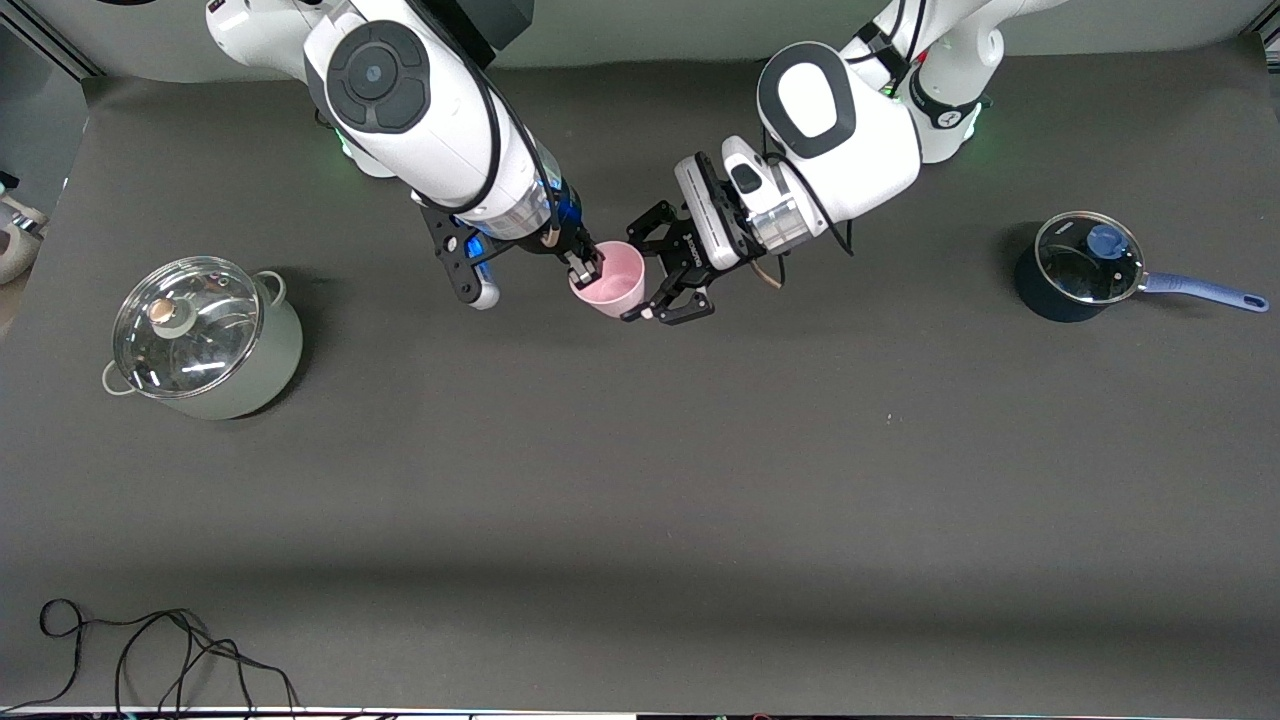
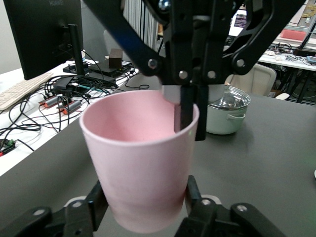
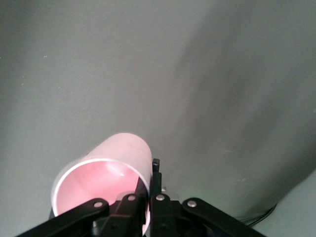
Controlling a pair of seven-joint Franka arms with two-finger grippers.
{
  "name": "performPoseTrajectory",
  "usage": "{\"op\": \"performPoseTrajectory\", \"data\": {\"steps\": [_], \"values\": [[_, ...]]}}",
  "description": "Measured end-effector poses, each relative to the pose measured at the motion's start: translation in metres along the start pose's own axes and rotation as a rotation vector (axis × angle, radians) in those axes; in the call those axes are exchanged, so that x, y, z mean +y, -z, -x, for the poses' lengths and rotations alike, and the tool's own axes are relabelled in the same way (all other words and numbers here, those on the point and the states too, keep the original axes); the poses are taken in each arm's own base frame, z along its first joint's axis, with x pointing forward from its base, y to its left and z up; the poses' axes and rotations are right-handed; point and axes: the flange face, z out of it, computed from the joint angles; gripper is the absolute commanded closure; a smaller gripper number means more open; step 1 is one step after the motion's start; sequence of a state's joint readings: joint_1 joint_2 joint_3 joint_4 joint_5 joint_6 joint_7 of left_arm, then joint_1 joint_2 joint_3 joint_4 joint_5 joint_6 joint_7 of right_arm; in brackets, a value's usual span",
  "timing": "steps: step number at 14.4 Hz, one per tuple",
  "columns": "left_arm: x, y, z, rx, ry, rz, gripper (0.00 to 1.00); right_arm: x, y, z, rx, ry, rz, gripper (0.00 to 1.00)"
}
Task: Transfer pink cup from left to right arm
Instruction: 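Open the left gripper and withdraw while the right gripper pulls the cup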
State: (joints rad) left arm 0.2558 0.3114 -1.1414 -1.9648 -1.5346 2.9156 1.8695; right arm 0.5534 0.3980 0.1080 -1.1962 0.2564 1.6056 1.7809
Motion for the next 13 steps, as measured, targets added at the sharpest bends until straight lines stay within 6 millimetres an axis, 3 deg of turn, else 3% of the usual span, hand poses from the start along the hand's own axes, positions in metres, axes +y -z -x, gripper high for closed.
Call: {"op": "performPoseTrajectory", "data": {"steps": [2, 8, 10, 13], "values": [[-0.008, 0.004, 0.0, 0.001, 0.003, -0.02, 0.02, -0.001, 0.008, -0.018, 0.027, 0.047, -0.002, 1.0], [-0.024, 0.011, 0.006, -0.003, 0.02, -0.046, 0.01, 0.005, 0.062, -0.104, 0.06, 0.273, -0.024, 1.0], [-0.042, 0.018, 0.022, -0.015, 0.054, -0.066, 0.01, 0.018, 0.078, -0.137, 0.079, 0.412, 0.024, 1.0], [-0.088, 0.035, 0.057, -0.003, 0.154, -0.075, 0.01, 0.045, 0.112, -0.206, 0.101, 0.599, 0.088, 1.0]]}}
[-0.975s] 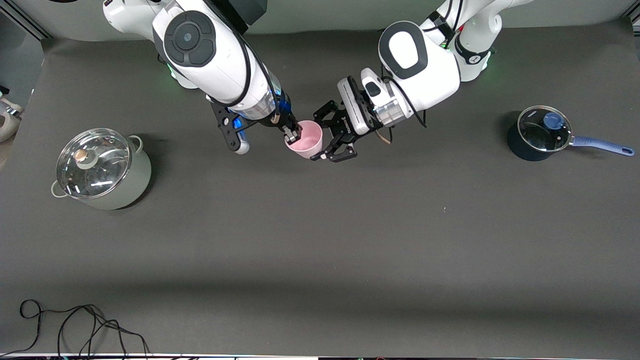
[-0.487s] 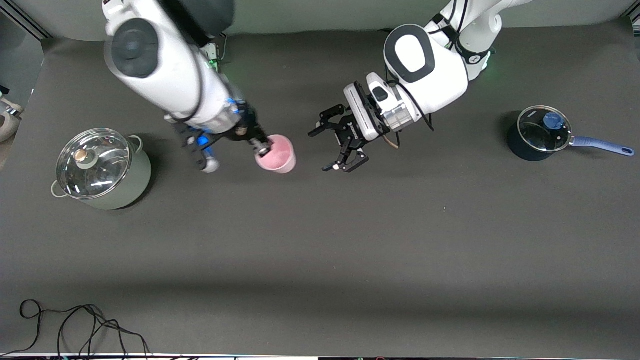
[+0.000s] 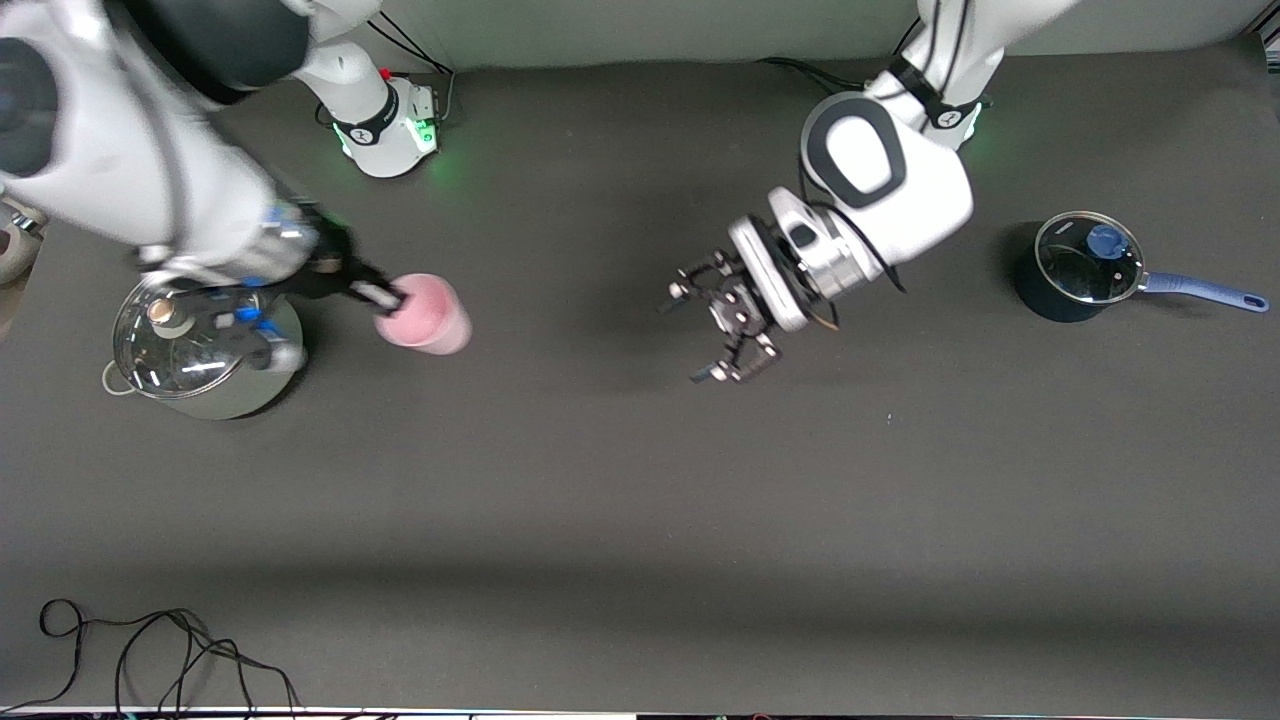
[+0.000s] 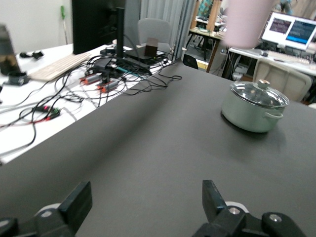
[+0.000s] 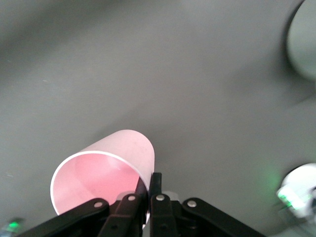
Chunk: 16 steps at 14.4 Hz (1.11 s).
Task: Transfer pink cup from left to right arm
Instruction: 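Open the left gripper and withdraw while the right gripper pulls the cup, then lower the pink cup onto the table with the right gripper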
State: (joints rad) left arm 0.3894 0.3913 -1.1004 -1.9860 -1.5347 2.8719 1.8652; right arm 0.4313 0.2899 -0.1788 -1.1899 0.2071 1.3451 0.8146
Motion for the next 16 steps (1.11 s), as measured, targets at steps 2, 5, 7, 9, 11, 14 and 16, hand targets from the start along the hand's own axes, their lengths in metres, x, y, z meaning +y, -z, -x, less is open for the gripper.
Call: {"op": "performPoseTrajectory", "data": {"steps": [2, 5, 7, 9, 11, 14, 16], "values": [[-0.032, 0.012, 0.018, 0.033, 0.064, 0.042, 0.01, 0.048, 0.013, -0.033, 0.003, 0.118, 0.025, 1.0], [-0.063, 0.034, 0.039, 0.059, 0.107, 0.113, 0.01, 0.102, 0.005, -0.072, -0.005, 0.228, 0.086, 1.0], [-0.076, 0.047, 0.043, 0.011, 0.152, 0.218, 0.01, 0.114, -0.014, -0.089, -0.011, 0.233, 0.095, 1.0], [-0.093, 0.069, 0.048, -0.097, 0.281, 0.352, 0.01, 0.116, -0.039, -0.102, -0.001, 0.227, 0.088, 1.0], [-0.119, 0.103, 0.052, -0.235, 0.42, 0.454, 0.01, 0.12, -0.071, -0.112, 0.012, 0.222, 0.076, 1.0], [-0.149, 0.153, 0.053, -0.446, 0.558, 0.504, 0.01, 0.13, -0.124, -0.123, 0.022, 0.214, 0.068, 1.0], [-0.161, 0.179, 0.052, -0.594, 0.636, 0.481, 0.01, 0.138, -0.161, -0.129, 0.031, 0.206, 0.066, 1.0]]}}
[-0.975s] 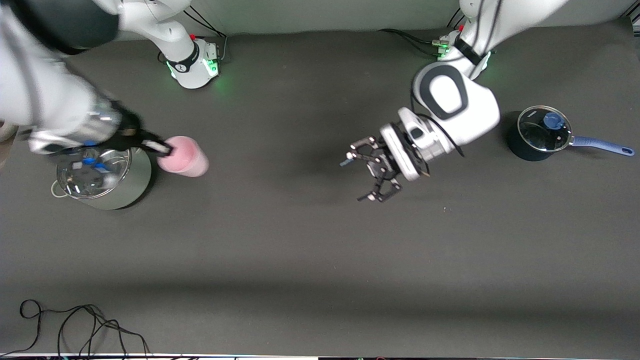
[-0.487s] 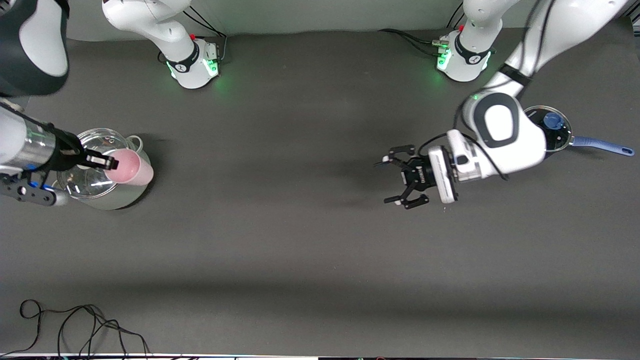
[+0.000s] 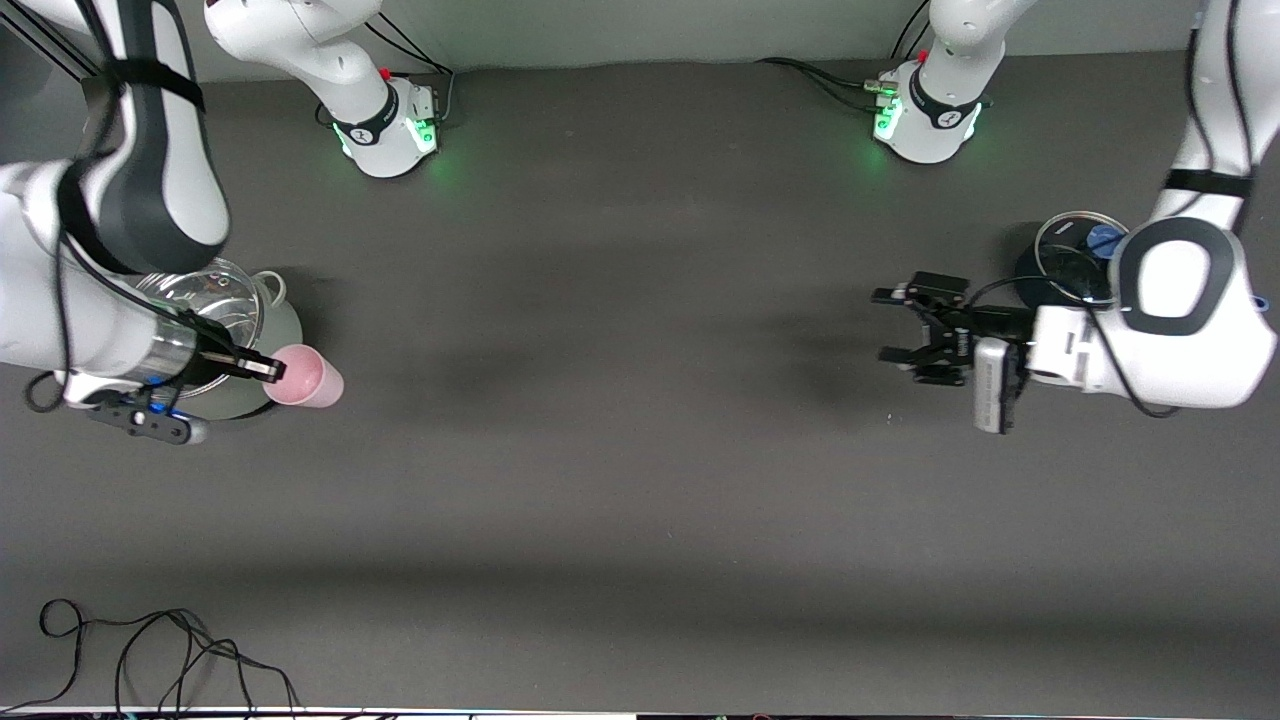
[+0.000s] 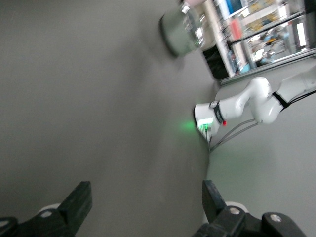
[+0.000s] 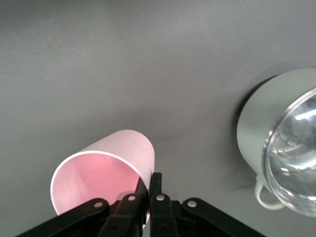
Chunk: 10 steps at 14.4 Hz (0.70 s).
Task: Transfer pink cup from left to right arm
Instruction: 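Lower the pink cup onto the table with the right gripper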
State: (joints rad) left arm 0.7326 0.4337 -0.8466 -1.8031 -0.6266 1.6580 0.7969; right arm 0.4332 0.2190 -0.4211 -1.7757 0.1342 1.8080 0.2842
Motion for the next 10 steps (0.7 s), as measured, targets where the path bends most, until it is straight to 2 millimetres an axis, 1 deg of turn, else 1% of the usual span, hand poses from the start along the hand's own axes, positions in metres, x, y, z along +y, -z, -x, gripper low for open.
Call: {"op": "performPoseTrajectory", "data": {"steps": [3, 5, 8, 10], "values": [[0.011, 0.032, 0.006, -0.156, 0.105, -0.107, 0.0, 0.013, -0.062, 0.002, 0.016, -0.005, 0.002, 1.0], [0.019, 0.056, 0.008, -0.224, 0.123, -0.204, 0.0, 0.021, -0.095, 0.007, 0.03, -0.013, 0.004, 1.0], [0.022, 0.096, 0.015, -0.297, 0.152, -0.382, 0.0, 0.03, -0.13, 0.015, 0.061, -0.02, 0.005, 1.0], [0.022, 0.122, 0.026, -0.306, 0.219, -0.466, 0.0, 0.034, -0.147, 0.02, 0.071, -0.023, 0.008, 1.0]]}}
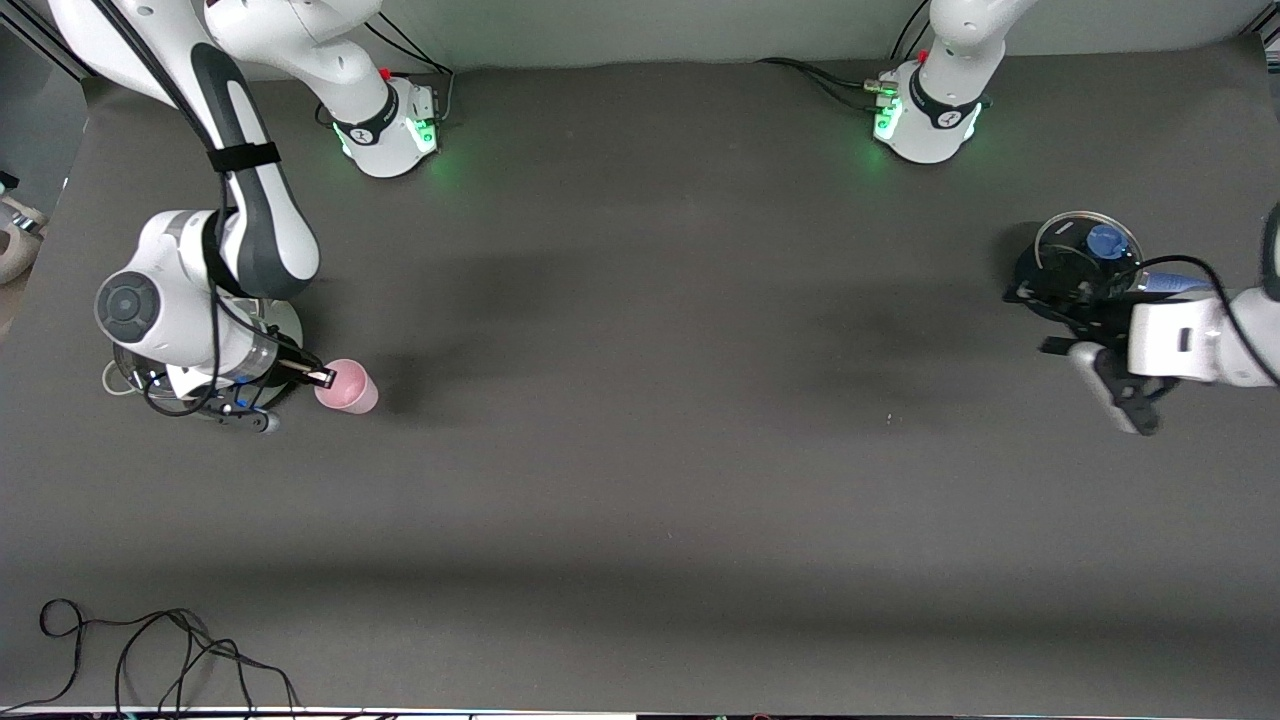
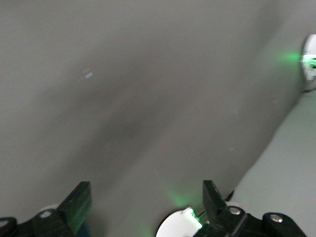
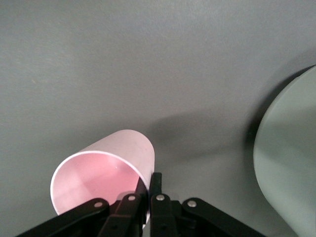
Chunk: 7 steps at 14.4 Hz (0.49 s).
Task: Transfer pink cup from left to right arm
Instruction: 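Lower the pink cup onto the table with the right gripper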
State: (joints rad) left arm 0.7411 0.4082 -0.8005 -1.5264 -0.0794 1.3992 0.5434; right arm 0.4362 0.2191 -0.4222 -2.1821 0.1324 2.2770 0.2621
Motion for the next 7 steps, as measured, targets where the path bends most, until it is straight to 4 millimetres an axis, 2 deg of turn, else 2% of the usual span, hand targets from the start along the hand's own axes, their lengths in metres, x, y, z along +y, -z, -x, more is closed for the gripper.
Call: {"op": "performPoseTrajectory", "data": {"steps": [3, 5, 7], "values": [[-0.011, 0.032, 0.023, -0.016, 0.118, -0.103, 0.0, 0.002, -0.013, 0.003, -0.004, -0.002, 0.009, 1.0], [-0.001, 0.051, 0.031, -0.013, 0.206, -0.173, 0.0, 0.003, -0.02, 0.002, -0.005, -0.002, 0.017, 1.0], [0.016, 0.061, 0.035, -0.012, 0.325, -0.212, 0.0, 0.003, -0.028, 0.001, -0.01, -0.003, 0.027, 1.0]]}}
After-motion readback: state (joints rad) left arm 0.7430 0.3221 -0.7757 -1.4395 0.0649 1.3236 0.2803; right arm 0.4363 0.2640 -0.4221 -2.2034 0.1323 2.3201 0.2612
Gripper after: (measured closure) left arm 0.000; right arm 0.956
